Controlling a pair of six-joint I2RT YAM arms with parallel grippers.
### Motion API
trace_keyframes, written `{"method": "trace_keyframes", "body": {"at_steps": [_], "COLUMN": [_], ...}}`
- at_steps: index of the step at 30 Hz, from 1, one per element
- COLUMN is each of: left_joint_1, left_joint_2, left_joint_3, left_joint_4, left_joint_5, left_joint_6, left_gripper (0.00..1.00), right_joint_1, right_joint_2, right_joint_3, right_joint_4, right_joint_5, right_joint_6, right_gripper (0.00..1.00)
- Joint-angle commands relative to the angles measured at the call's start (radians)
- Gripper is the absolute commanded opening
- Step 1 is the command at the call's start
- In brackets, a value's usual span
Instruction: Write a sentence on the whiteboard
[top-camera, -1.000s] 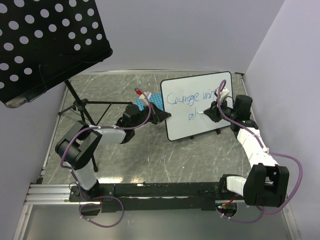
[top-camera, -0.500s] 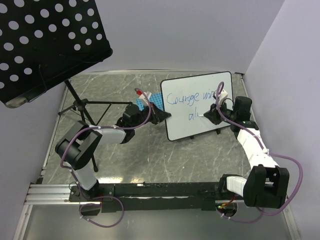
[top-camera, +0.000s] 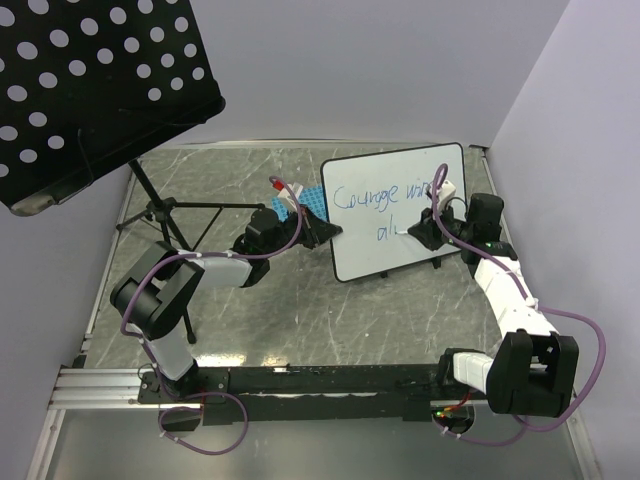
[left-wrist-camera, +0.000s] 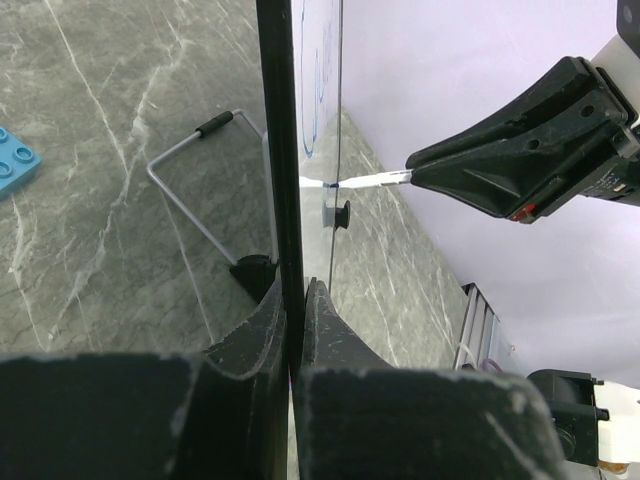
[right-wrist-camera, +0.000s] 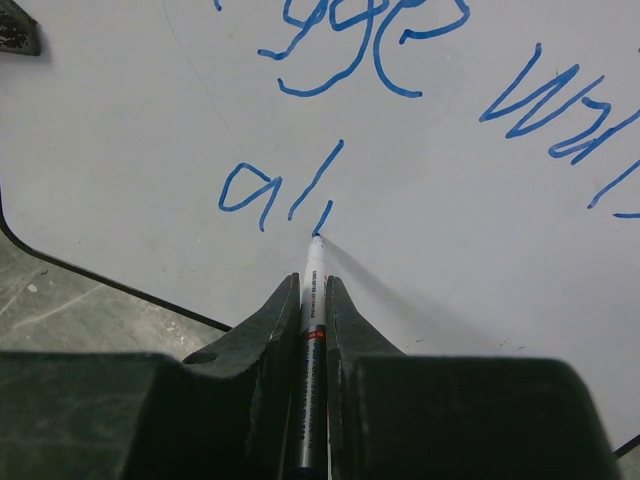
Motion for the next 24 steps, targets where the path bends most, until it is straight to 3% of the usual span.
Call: {"method": "trace_keyframes", "body": {"at_steps": [1,15,24], "left_joint_1": [-0.014,-0.014,-0.014], "left_joint_2": [-0.007,-0.01,-0.013], "left_joint_3": [-0.005,-0.01,-0.013], "left_joint_4": [0.036,0.033,0.036], "left_joint_5": [0.047,0.047,0.047], "left_joint_6": [0.077,0.08,0.082], "left_gripper": [0.01,0.01,0.01], "right_joint_1": [-0.014,-0.021,-0.031], "right_joint_2": [0.009,0.059,0.027], "right_joint_3": [0.041,0.083,0.044], "right_joint_4": [0.064,0.104,0.019], "right_joint_5": [0.012,0.016,-0.001], "right_joint_6": [0.024,0.057,-0.007], "right_gripper": [0.0,0.0,0.0]}}
